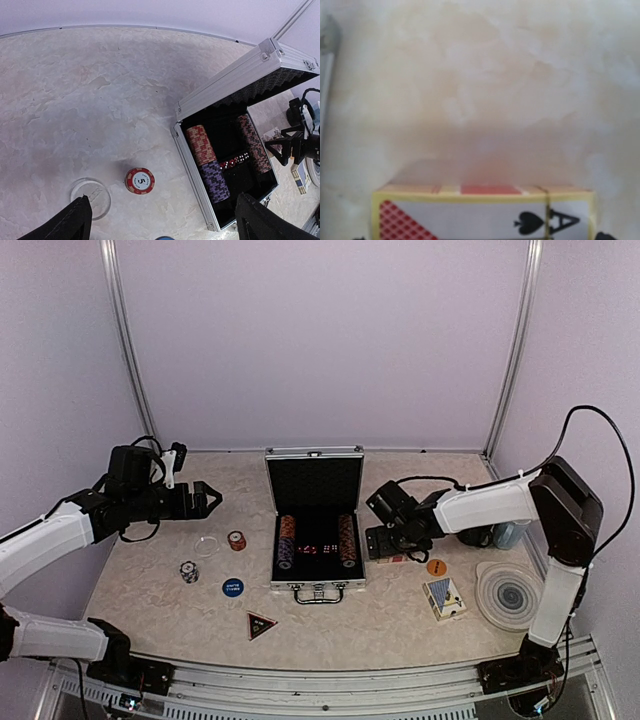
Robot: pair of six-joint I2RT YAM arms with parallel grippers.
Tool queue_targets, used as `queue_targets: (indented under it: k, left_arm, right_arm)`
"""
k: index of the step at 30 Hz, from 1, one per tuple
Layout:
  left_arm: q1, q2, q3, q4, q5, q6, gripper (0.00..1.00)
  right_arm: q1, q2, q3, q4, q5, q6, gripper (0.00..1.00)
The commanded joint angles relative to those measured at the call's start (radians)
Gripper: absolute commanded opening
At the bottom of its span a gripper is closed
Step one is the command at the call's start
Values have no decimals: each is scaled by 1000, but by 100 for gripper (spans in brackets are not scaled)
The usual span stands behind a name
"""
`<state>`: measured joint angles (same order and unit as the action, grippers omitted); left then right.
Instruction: Pack up texas hold em set
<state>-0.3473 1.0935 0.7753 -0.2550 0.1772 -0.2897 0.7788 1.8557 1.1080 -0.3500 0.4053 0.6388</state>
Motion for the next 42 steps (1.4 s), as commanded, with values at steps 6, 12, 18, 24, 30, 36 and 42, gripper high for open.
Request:
queue_targets:
  k: [6,12,18,24,30,36,42]
  left_arm:
    - [9,5,13,26,14,-9,99]
    - [13,7,14,29,21,-9,99]
    - [14,6,13,29,22,-9,99]
    - [15,4,13,30,23,-9,99]
    - [15,3,13,28,24,-9,99]
    - [16,8,13,28,24,-9,99]
    - [16,7,13,30,24,-10,99]
  right_arm:
    - [-34,-54,-47,-49,-27,-29,99]
    - [-38,-72,-58,-55,-26,-24,99]
    - [-59,-102,-93,-16,-65,-17,99]
    - [-81,-101,-108,-5,-88,-16,99]
    - [-88,-95,-123,26,-132,-19,99]
    - [-100,-102,-118,22,-147,-23,99]
    - [-105,-81,-122,22,-155,-29,99]
